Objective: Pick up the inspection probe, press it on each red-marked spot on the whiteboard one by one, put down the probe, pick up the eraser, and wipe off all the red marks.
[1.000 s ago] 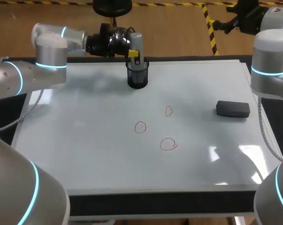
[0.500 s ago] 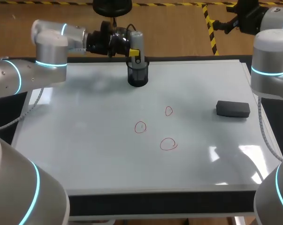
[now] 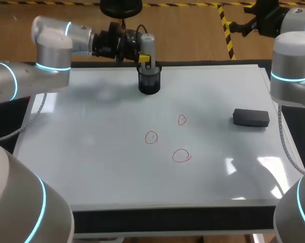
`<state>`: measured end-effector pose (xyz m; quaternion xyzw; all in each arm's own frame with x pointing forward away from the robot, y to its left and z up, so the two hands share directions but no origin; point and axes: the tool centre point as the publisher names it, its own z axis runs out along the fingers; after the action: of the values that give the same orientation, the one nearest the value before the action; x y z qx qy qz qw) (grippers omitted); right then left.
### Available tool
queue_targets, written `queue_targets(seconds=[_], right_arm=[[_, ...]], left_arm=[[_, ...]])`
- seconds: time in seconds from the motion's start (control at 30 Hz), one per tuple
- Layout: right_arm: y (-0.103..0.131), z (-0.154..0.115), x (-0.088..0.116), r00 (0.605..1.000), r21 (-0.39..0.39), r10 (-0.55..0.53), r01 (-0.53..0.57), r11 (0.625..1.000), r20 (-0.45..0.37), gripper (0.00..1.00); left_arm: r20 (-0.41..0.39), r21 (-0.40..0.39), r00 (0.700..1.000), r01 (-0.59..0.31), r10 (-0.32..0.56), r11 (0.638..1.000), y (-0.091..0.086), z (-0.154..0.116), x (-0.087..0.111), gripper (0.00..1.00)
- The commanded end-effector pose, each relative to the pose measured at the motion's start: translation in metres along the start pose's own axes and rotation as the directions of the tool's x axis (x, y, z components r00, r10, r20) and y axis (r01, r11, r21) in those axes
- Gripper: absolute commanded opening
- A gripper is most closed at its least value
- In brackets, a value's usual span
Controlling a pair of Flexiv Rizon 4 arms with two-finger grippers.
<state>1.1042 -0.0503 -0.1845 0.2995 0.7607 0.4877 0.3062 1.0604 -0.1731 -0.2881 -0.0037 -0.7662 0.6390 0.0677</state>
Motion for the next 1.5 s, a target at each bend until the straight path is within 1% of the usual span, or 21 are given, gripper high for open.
queue_targets(seconds=[0.03,0.1,0.47,0.67,0.8,0.87,0.9,1.07,1.2,1.5], right_arm=[[0.000,0.000,0.000,1.000,0.000,0.000,0.000,1.000,0.000,1.00],[0.000,0.000,0.000,1.000,0.000,0.000,0.000,1.000,0.000,1.00],[0.000,0.000,0.000,1.000,0.000,0.000,0.000,1.000,0.000,1.00],[0.000,0.000,0.000,1.000,0.000,0.000,0.000,1.000,0.000,1.00],[0.000,0.000,0.000,1.000,0.000,0.000,0.000,1.000,0.000,1.00],[0.000,0.000,0.000,1.000,0.000,0.000,0.000,1.000,0.000,1.00],[0.000,0.000,0.000,1.000,0.000,0.000,0.000,1.000,0.000,1.00],[0.000,0.000,0.000,1.000,0.000,0.000,0.000,1.000,0.000,1.00],[0.000,0.000,0.000,1.000,0.000,0.000,0.000,1.000,0.000,1.00],[0.000,0.000,0.000,1.000,0.000,0.000,0.000,1.000,0.000,1.00]], left_arm=[[0.062,-0.007,0.998,-0.023,0.023,1.000,-0.012,-0.005,0.015,0.00],[0.062,0.011,0.997,-0.045,0.044,0.999,-0.020,-0.008,0.019,0.00],[0.066,0.015,0.993,-0.102,0.101,0.995,-0.045,-0.013,0.029,0.00],[0.087,0.018,0.987,-0.137,0.135,0.990,-0.065,-0.013,0.035,0.00],[0.087,0.022,0.983,-0.163,0.160,0.986,-0.075,-0.014,0.041,0.00],[0.087,0.025,0.983,-0.164,0.161,0.986,-0.078,-0.015,0.043,0.00],[0.099,0.030,0.984,-0.152,0.148,0.988,-0.079,-0.015,0.042,0.00],[0.121,0.023,0.982,-0.150,0.146,0.988,-0.083,-0.017,0.043,0.00],[0.144,0.028,0.981,-0.136,0.130,0.990,-0.093,-0.019,0.051,0.00],[0.131,0.013,0.980,-0.155,0.152,0.988,-0.111,-0.018,0.080,0.00]])
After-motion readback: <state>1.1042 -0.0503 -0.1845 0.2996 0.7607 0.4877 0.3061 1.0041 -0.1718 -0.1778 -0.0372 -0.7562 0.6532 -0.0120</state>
